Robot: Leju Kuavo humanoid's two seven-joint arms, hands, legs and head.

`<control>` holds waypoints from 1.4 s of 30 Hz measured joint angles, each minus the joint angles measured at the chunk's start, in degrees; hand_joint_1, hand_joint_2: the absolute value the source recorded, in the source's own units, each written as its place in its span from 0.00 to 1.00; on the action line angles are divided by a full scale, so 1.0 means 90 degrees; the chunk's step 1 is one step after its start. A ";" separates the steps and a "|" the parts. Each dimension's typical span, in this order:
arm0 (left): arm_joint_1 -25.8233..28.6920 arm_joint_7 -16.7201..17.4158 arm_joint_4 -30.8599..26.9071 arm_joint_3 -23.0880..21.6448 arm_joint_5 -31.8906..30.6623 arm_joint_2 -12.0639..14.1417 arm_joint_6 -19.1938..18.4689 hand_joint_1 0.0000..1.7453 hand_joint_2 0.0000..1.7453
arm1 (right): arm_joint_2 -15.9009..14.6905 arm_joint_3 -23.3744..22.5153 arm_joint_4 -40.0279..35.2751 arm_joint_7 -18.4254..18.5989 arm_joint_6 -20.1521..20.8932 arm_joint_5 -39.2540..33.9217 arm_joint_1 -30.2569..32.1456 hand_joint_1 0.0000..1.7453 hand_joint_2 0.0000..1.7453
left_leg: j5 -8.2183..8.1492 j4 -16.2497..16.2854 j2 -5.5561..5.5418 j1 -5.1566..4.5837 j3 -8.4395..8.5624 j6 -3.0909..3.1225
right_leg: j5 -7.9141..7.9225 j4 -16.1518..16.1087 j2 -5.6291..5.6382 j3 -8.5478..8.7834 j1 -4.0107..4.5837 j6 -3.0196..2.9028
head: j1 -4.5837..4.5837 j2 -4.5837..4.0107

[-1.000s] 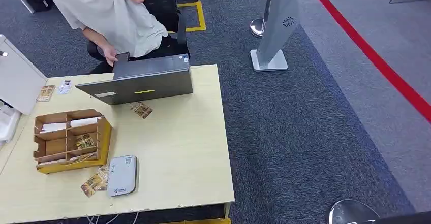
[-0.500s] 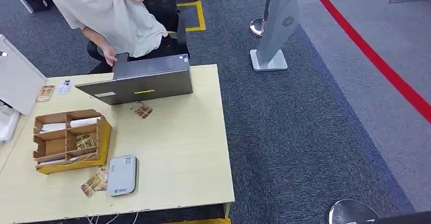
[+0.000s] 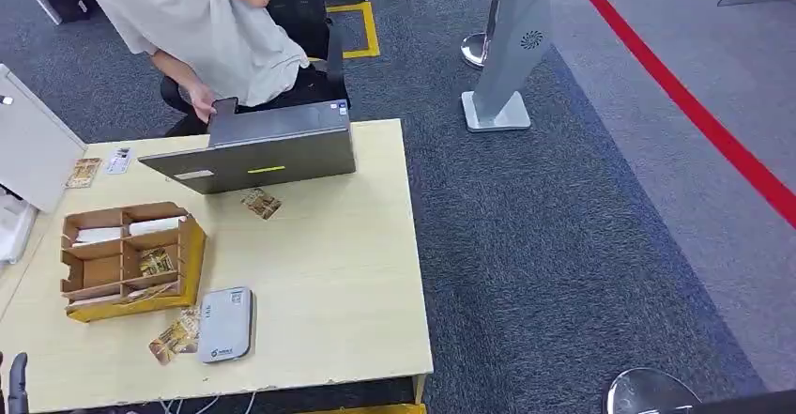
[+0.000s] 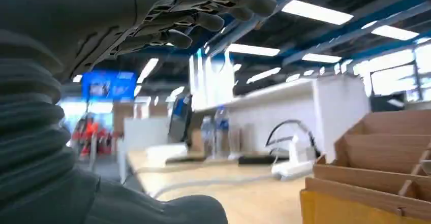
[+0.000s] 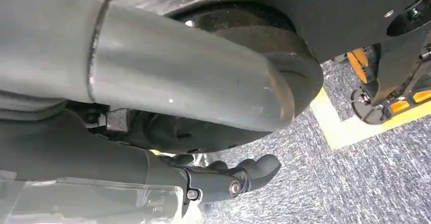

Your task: Pass the card to the sensor for recognition and then transmit it.

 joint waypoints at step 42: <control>-0.1412 0.1186 0.1717 -0.0852 -0.1346 0.0180 0.0198 0.00 1.00 | -0.0019 0.0219 0.0190 -0.0498 -0.0090 -0.1066 -0.0068 0.00 0.00 | 0.0002 0.0003 -0.0014 -0.0003 -0.0003 0.0003 | 0.0000 0.0000 -0.0026 0.0007 -0.0003 0.0000 | 0.0000 0.0000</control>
